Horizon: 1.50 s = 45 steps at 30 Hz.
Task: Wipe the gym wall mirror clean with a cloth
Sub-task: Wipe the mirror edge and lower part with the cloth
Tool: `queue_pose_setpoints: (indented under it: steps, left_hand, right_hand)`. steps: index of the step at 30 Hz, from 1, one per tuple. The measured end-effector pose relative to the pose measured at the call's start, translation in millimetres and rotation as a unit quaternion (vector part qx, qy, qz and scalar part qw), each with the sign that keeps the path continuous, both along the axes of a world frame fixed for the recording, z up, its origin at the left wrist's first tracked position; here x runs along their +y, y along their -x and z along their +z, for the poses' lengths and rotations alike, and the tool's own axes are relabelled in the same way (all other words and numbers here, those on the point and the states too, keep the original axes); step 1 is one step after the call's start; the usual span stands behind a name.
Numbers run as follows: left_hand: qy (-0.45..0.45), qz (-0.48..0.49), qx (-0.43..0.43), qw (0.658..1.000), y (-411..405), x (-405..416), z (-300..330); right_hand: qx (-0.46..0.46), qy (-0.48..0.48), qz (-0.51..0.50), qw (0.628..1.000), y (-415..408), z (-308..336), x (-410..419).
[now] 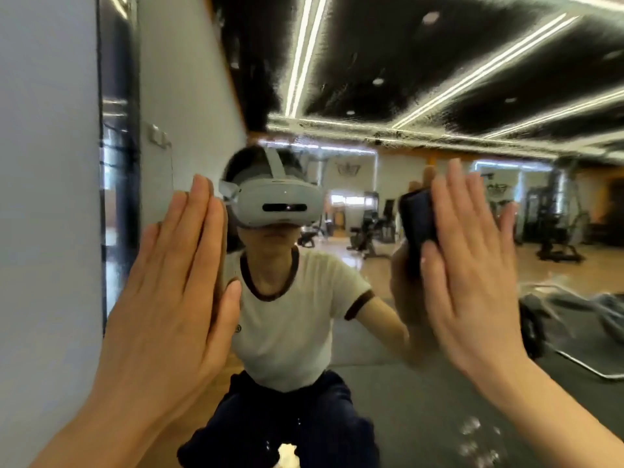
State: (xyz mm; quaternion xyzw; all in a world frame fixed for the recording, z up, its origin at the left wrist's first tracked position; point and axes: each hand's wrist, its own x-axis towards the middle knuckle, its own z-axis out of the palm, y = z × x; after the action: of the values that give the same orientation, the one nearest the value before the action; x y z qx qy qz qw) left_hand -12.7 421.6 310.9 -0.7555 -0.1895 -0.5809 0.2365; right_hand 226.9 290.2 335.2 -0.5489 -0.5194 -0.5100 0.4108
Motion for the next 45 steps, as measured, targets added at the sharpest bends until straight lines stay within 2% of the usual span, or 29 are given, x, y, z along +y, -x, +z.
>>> queue_pose_setpoints:
  steps: [2,4,6,9,11,13,15,17,19,21,23,26,29,31,34,36,38,41,45]
  left_hand:
    - [0.008,0.004,0.000,1.000,-0.7,-1.2,0.0]
    - [0.010,0.006,-0.003,1.000,-1.5,-1.9,-0.2]
    - [0.006,0.007,-0.008,1.000,-2.9,-2.1,-1.6]
    - [-0.002,0.002,-0.015,1.000,-3.6,-1.5,-0.9]
    - [-0.001,0.006,-0.012,1.000,-3.0,-0.7,0.3]
    - [0.000,0.012,-0.007,1.000,-2.1,-0.8,0.2]
    - [0.004,0.010,-0.009,1.000,-2.5,-3.0,-0.4]
    - [0.012,0.004,-0.018,1.000,-3.6,-5.7,-1.6]
    - [0.018,-0.001,-0.024,1.000,-3.6,-7.3,-2.2]
    - [0.018,-0.001,-0.021,1.000,-3.4,-7.0,-2.2]
    - [0.018,0.000,-0.019,1.000,-3.4,-6.5,-2.5]
    - [0.018,-0.001,-0.018,1.000,-1.9,-7.3,-1.3]
    - [0.008,-0.002,-0.003,1.000,9.9,-4.0,-1.3]
    - [0.007,0.000,0.002,1.000,24.5,4.8,-5.0]
    - [0.035,0.011,-0.016,0.999,49.6,17.8,-9.1]
    - [0.032,0.028,-0.016,0.999,60.4,20.3,-7.7]
    - [0.027,0.029,-0.002,0.999,63.5,18.5,-5.1]
    - [0.024,0.028,0.007,0.999,64.0,20.8,-4.4]
    - [0.022,0.014,0.002,1.000,64.2,27.0,-5.4]
  right_hand:
    - [0.080,-0.044,-0.012,0.996,-14.8,-1.3,-9.2]
    - [0.095,-0.080,-0.016,0.992,4.9,3.2,5.3]
    - [0.046,-0.086,-0.009,0.995,46.3,16.1,33.3]
    - [-0.087,-0.043,0.029,0.995,105.4,41.2,65.6]
    - [-0.144,-0.009,0.040,0.989,101.5,52.5,62.7]
    - [-0.161,0.008,0.024,0.987,64.8,53.9,42.3]
    - [-0.105,0.003,0.000,0.994,15.2,50.3,12.9]
    - [-0.010,-0.027,-0.017,0.999,-23.4,45.7,-8.9]
    - [0.066,-0.073,-0.021,0.995,-31.3,44.0,-11.1]
    - [0.087,-0.114,-0.024,0.989,-4.8,49.0,7.5]
    - [0.054,-0.125,-0.019,0.991,44.0,58.1,36.5]
    - [-0.062,-0.080,0.017,0.995,117.9,66.5,75.5]
    - [-0.139,-0.032,0.027,0.989,114.6,68.6,73.6]
    - [-0.098,-0.029,0.004,0.995,73.6,64.7,52.3]
    - [0.049,-0.079,-0.014,0.996,10.6,43.5,19.6]
    - [0.139,-0.135,-0.015,0.981,2.6,30.9,16.8]
    - [0.181,-0.163,-0.012,0.970,28.0,29.7,30.9]
    - [0.109,-0.152,0.001,0.982,102.0,34.0,64.8]
    - [-0.078,-0.041,0.007,0.996,176.2,22.4,98.7]
